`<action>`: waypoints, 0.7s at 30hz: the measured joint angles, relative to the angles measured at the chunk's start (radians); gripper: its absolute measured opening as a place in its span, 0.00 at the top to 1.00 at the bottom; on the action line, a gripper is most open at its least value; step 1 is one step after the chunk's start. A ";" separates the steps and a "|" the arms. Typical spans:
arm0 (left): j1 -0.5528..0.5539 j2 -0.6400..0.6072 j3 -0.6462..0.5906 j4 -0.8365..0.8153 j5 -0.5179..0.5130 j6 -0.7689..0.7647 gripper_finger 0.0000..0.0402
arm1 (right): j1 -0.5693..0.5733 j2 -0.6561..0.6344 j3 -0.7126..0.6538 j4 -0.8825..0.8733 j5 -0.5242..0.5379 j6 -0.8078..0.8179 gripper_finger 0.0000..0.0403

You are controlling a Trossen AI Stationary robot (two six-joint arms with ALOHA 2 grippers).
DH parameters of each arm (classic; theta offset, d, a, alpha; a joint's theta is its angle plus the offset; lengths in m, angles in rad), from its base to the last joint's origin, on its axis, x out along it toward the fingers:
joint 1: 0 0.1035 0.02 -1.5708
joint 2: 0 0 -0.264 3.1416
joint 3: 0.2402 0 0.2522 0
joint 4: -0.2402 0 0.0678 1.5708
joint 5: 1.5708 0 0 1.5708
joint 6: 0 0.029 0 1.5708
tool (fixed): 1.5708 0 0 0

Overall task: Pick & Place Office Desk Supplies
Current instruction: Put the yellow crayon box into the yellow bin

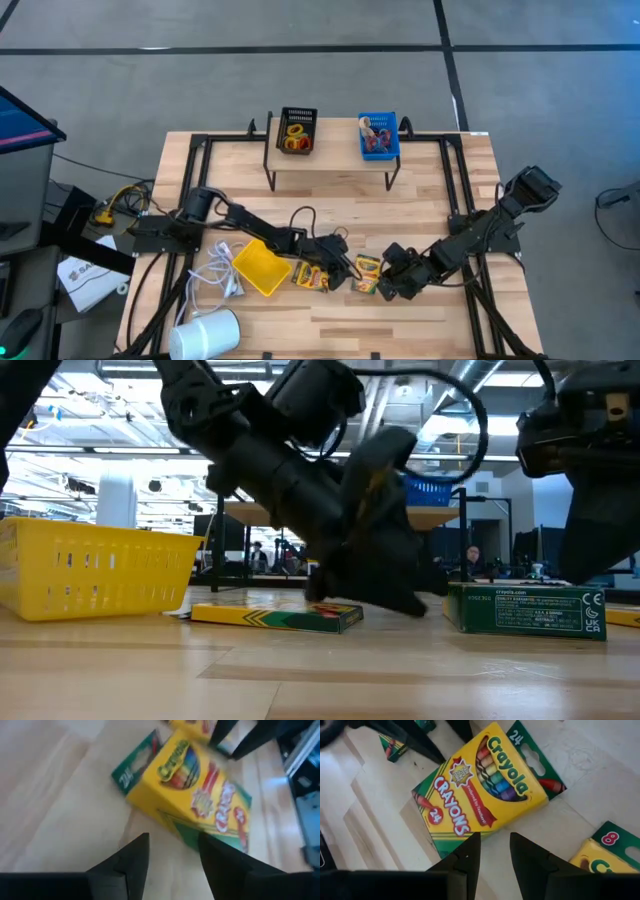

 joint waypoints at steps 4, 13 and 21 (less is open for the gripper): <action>0.001 0.038 0.005 0.093 0.044 -0.028 0.62 | 0.000 0.000 0.000 -0.001 0.004 0.000 0.74; -0.013 0.010 -0.002 0.118 0.059 -0.028 0.64 | 0.007 0.000 0.000 -0.007 0.038 0.022 0.74; -0.013 0.016 -0.001 0.120 0.043 -0.030 0.65 | 0.082 0.000 -0.056 0.003 0.109 0.174 0.74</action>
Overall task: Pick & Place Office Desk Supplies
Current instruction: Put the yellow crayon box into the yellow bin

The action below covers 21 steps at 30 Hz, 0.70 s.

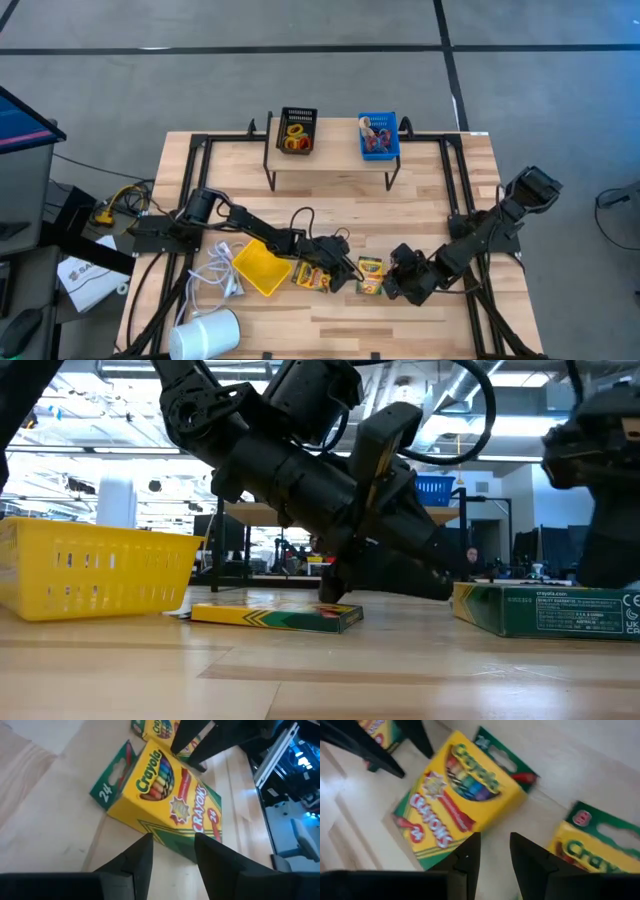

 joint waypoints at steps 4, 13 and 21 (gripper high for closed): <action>0.000 0.000 0.000 0.017 -0.023 0.000 0.65 | 0.030 0.000 -0.024 0.035 0.028 0.044 0.74; -0.003 0.000 0.000 0.010 -0.048 0.005 0.65 | 0.027 0.000 -0.024 0.035 0.027 0.044 0.75; -0.004 0.000 0.001 -0.010 -0.048 0.024 0.66 | 0.029 0.051 -0.025 0.058 0.002 0.031 0.83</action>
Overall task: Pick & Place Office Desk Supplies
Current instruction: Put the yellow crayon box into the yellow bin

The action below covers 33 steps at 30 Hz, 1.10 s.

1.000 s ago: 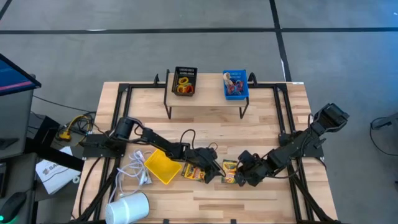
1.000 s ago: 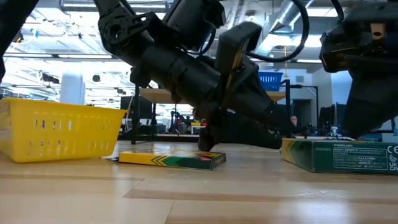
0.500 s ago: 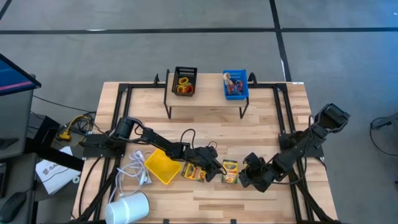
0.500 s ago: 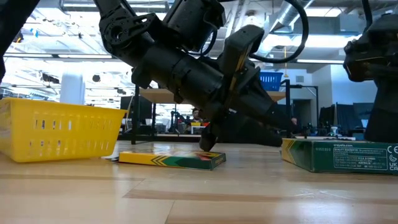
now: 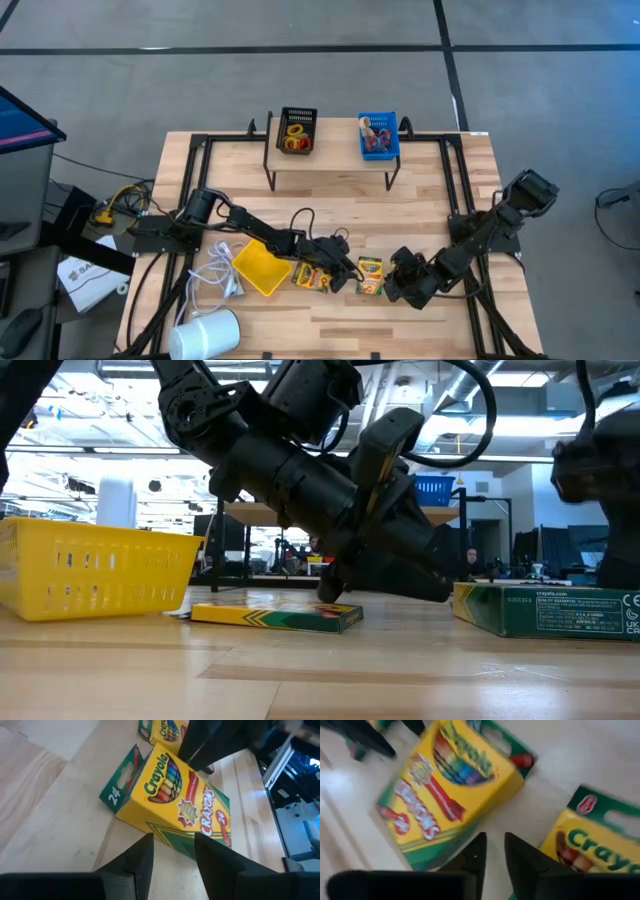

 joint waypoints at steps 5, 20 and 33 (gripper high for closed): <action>0.000 0.000 0.000 -0.002 0.000 0.004 0.73 | -0.001 0.071 0.003 0.063 -0.014 -0.008 0.98; -0.016 -0.001 0.000 -0.002 -0.045 0.035 0.99 | -0.002 0.056 0.000 0.092 -0.022 -0.048 0.99; -0.028 -0.001 0.001 -0.049 -0.079 0.050 1.00 | -0.005 0.055 0.000 0.091 -0.023 -0.048 1.00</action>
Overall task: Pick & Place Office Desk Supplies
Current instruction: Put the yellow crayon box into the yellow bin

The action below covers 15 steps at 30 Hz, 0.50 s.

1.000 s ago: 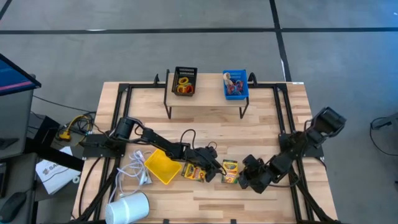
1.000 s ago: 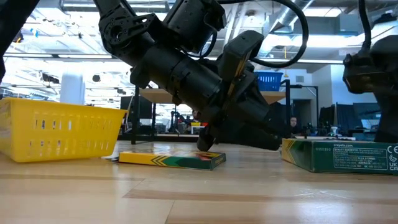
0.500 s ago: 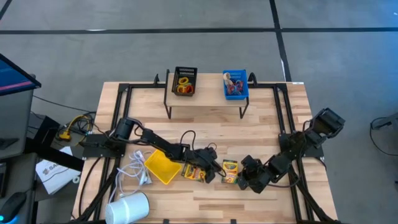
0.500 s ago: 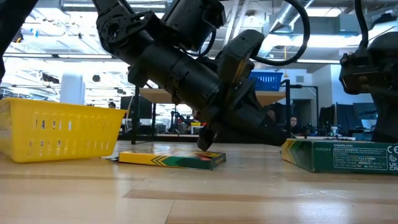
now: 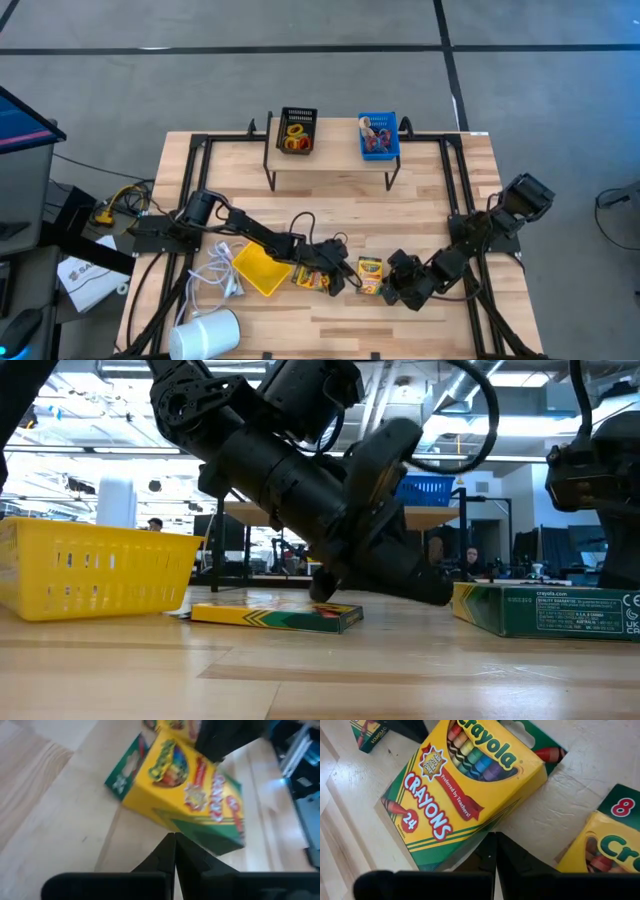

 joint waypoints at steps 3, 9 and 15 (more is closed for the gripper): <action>0.000 0.000 0.000 -0.014 -0.004 0.000 1.00 | -0.012 -0.001 0.000 0.002 -0.008 -0.009 1.00; 0.000 0.000 0.000 -0.013 -0.009 0.000 1.00 | -0.030 -0.001 -0.001 0.014 -0.011 -0.037 1.00; 0.000 0.000 0.000 -0.011 -0.028 0.008 1.00 | -0.053 0.000 -0.002 0.045 -0.017 -0.076 1.00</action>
